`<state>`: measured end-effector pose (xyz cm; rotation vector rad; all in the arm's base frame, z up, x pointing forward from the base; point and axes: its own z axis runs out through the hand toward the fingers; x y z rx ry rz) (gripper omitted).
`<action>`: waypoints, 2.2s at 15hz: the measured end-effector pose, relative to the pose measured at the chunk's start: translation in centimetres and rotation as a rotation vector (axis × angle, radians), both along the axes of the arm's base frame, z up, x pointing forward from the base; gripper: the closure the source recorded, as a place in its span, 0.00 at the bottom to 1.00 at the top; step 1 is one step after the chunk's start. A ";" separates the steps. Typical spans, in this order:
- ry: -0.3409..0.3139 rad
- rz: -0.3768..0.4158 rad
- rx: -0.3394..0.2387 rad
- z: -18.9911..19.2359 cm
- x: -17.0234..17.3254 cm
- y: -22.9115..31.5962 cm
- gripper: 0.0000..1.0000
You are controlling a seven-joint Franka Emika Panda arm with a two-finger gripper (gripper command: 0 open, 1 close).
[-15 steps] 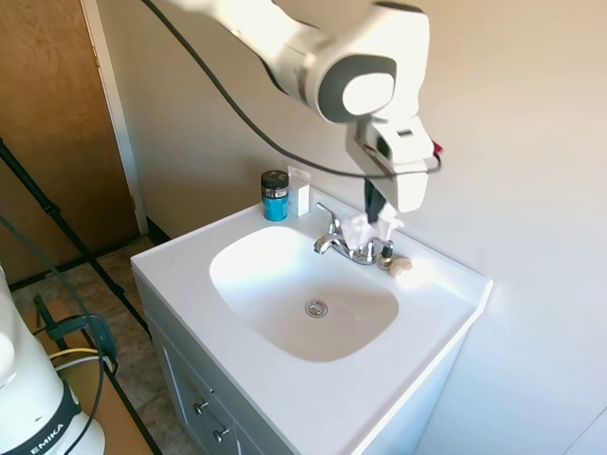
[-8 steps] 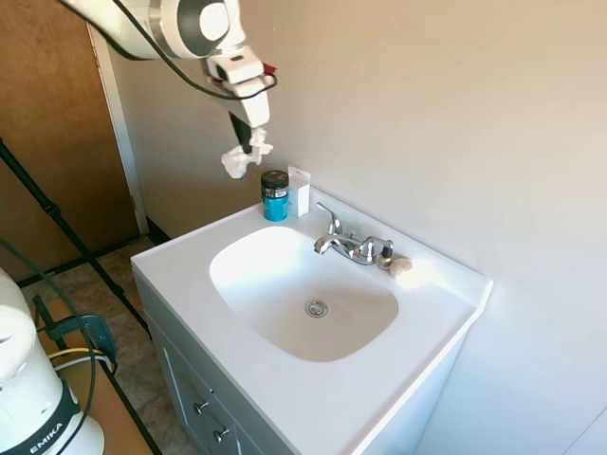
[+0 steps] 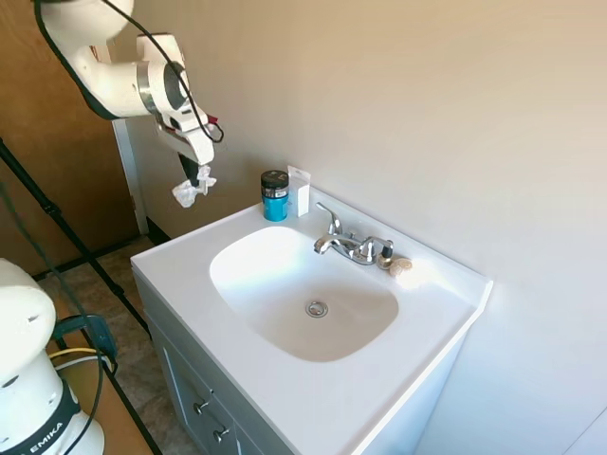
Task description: Throw the tissue in the trash bin
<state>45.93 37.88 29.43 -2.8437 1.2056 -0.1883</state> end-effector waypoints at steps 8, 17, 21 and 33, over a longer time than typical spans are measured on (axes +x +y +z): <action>0.093 -0.022 -0.032 -9.2 1.7 2.5 0.00; 0.112 -0.023 -0.035 -10.4 1.8 4.4 0.00; 0.102 -0.036 -0.037 -9.4 2.7 5.4 0.00; -0.102 -0.186 -0.054 1.3 -0.6 1.5 0.00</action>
